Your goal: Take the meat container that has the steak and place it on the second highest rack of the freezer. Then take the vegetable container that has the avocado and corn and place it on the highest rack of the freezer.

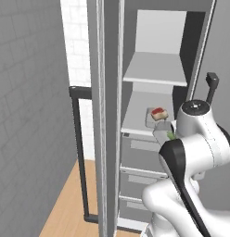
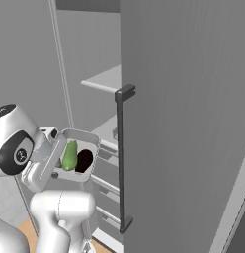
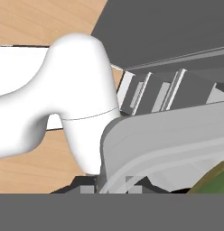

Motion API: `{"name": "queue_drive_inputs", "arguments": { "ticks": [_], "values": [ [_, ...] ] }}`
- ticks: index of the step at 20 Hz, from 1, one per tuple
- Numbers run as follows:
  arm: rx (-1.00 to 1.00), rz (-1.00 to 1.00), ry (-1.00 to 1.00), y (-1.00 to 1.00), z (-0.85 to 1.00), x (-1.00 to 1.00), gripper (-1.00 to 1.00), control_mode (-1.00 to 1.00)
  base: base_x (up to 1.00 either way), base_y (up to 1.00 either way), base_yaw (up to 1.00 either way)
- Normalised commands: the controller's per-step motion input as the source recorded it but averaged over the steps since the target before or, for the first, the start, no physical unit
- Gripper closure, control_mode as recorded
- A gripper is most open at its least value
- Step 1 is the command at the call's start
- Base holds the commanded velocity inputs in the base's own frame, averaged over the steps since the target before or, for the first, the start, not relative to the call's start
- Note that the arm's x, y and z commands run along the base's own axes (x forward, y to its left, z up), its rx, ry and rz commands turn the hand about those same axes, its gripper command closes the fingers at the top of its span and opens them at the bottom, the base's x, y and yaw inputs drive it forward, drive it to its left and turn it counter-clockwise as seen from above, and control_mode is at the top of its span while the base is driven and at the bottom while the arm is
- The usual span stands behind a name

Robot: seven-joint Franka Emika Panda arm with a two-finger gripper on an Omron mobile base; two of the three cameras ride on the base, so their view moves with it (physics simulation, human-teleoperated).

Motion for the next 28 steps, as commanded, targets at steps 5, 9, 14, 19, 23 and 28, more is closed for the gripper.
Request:
{"name": "queue_drive_inputs", "arguments": {
  "ticks": [5, 9, 14, 19, 23, 28],
  "values": [
    [0.00, 0.00, 0.00, 0.00, 0.00, 0.00, 1.00, -1.00, 0.00, 0.00, 0.00],
    [0.00, 0.00, 0.00, 0.01, 0.00, 0.11, 1.00, -1.00, 0.00, 0.00, 0.00],
    [0.00, -0.05, -0.13, 0.12, 0.24, 0.41, 1.00, -1.00, 0.00, 0.00, 0.00],
    [0.02, -0.02, -0.13, 0.07, 0.43, 0.29, 1.00, -1.00, 0.00, 0.00, 0.00],
    [0.08, -0.02, -0.03, 0.01, 0.56, 0.33, 1.00, -1.00, 0.00, 0.00, 0.00],
    [0.08, 0.00, -0.03, 0.00, 0.39, 0.50, 1.00, -1.00, 0.00, 0.00, 0.00]
  ]
}}
